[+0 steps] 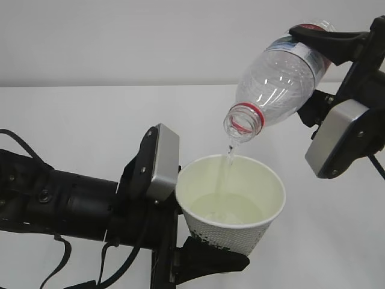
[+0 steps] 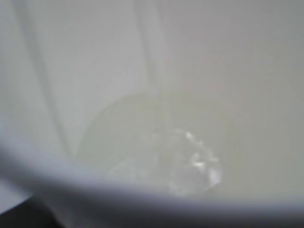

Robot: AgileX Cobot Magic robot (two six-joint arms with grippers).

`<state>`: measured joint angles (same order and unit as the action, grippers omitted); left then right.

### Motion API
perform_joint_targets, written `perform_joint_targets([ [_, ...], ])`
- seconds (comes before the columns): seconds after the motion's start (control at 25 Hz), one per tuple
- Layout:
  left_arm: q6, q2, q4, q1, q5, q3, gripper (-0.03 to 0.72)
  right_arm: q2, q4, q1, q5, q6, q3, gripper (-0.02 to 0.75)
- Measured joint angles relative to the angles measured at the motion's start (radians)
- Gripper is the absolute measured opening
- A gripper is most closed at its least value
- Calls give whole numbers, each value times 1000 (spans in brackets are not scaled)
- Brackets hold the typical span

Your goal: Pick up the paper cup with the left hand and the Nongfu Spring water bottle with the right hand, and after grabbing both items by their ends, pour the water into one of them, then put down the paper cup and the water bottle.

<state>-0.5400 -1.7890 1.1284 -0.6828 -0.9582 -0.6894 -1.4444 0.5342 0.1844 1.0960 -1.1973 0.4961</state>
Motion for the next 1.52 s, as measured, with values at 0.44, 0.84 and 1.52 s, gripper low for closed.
perform_joint_targets([
  [0.44, 0, 0, 0, 0, 0, 0, 493, 1, 0, 0, 0, -4, 0, 508],
  [0.84, 0, 0, -16, 0, 1, 0, 493, 1, -7, 0, 0, -25, 0, 508],
  [1.52, 0, 0, -16, 0, 2, 0, 493, 1, -9, 0, 2, -29, 0, 508],
])
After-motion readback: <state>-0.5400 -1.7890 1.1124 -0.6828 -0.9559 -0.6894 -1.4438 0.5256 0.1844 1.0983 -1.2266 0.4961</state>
